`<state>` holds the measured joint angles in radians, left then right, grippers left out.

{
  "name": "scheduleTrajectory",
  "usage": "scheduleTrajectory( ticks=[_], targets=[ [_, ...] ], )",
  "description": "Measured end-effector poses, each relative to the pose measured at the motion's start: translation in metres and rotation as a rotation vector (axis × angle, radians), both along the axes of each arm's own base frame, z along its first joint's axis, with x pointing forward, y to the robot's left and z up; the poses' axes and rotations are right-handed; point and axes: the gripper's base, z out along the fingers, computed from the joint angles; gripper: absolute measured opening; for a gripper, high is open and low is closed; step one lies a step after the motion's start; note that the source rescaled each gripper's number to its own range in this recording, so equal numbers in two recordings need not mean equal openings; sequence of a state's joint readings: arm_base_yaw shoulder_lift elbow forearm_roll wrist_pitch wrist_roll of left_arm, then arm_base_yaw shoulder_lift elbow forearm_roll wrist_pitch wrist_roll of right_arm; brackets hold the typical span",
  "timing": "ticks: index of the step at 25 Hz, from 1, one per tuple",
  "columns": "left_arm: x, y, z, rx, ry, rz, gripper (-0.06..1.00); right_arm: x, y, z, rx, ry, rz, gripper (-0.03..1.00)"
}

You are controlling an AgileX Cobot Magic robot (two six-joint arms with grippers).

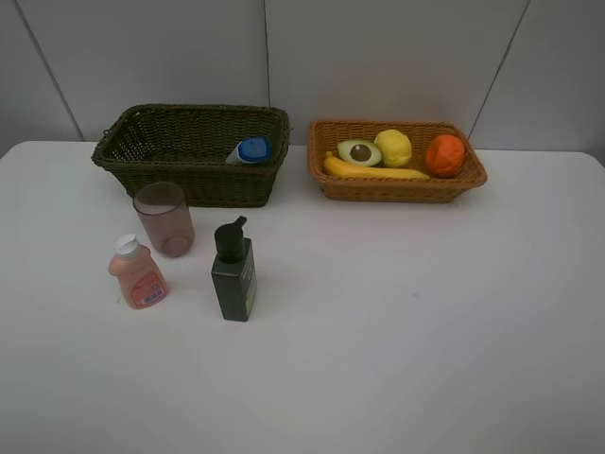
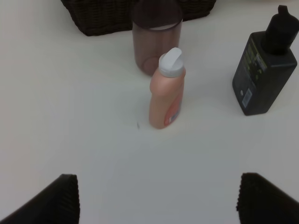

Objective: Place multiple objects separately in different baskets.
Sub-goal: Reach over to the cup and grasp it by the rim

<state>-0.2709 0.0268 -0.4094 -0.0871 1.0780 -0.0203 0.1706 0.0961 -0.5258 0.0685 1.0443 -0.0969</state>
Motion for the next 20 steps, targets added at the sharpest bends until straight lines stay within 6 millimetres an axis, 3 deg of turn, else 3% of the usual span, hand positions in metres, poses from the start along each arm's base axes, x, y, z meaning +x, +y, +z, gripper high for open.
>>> scheduleTrajectory(
  ticks=[20],
  targets=[
    [0.0, 0.0, 0.0, 0.0, 0.0, 0.0, 0.9, -0.0061, -0.001, -0.001, 0.007, -0.038, 0.0, 1.0]
  ],
)
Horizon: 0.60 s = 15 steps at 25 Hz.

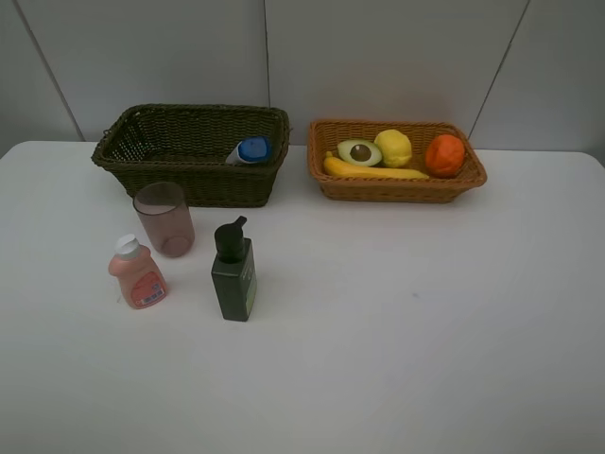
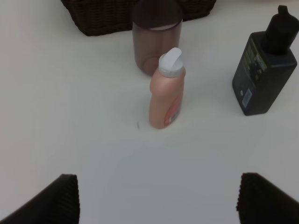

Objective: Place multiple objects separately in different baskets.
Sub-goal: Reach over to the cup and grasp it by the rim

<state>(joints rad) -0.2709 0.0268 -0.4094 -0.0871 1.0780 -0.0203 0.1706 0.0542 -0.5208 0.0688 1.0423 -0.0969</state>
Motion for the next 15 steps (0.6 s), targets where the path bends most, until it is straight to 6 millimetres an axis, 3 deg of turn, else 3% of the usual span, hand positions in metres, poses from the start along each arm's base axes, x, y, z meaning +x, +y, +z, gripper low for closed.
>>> scheduleTrajectory(
  ticks=[15],
  targets=[
    [0.0003, -0.0001, 0.0, 0.001, 0.002, 0.0, 0.9, -0.0084, -0.0029, -0.0003, -0.025, -0.061, -0.141, 1.0]
  ],
)
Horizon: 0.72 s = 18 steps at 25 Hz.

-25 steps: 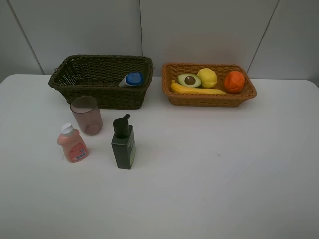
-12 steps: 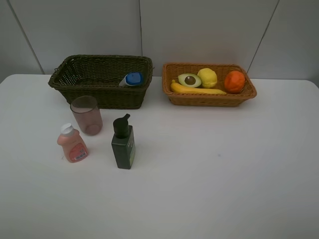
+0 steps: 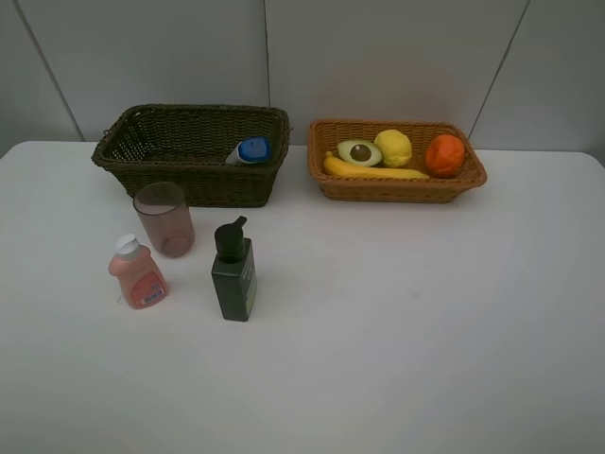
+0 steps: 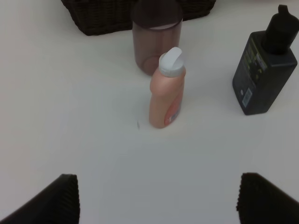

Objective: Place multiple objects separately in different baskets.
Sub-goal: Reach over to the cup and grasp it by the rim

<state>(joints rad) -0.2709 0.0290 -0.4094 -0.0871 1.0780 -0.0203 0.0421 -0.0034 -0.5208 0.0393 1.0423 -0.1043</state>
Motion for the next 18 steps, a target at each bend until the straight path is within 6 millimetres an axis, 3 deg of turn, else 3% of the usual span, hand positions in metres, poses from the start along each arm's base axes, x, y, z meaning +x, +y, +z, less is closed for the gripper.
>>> scheduleTrajectory(
  ticks=[18],
  targets=[
    [0.0004, -0.0001, 0.0, 0.001, 0.003, 0.0, 0.9, 0.0002, 0.0005, 0.0, -0.058, -0.002, -0.054, 1.0]
  ],
)
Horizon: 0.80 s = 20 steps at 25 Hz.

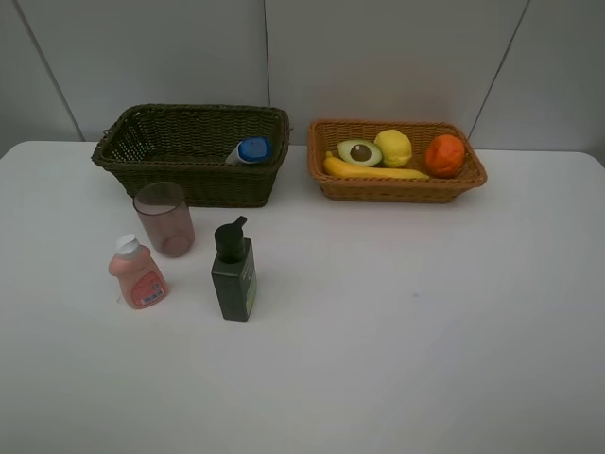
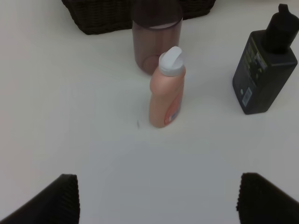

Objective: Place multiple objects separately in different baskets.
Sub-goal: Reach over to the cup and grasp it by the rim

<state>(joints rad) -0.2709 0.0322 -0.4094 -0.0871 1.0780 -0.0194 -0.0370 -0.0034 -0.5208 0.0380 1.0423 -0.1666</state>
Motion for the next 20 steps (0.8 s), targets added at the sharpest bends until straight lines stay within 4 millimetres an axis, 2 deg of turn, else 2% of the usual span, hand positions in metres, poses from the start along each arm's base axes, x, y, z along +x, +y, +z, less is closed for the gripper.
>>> scheduleTrajectory(
  ticks=[20],
  targets=[
    [0.0, 0.0, 0.0, 0.0, 0.0, 0.0, 0.9, 0.0, 0.0, 0.0, -0.001, 0.0, 0.0, 1.0]
  ],
)
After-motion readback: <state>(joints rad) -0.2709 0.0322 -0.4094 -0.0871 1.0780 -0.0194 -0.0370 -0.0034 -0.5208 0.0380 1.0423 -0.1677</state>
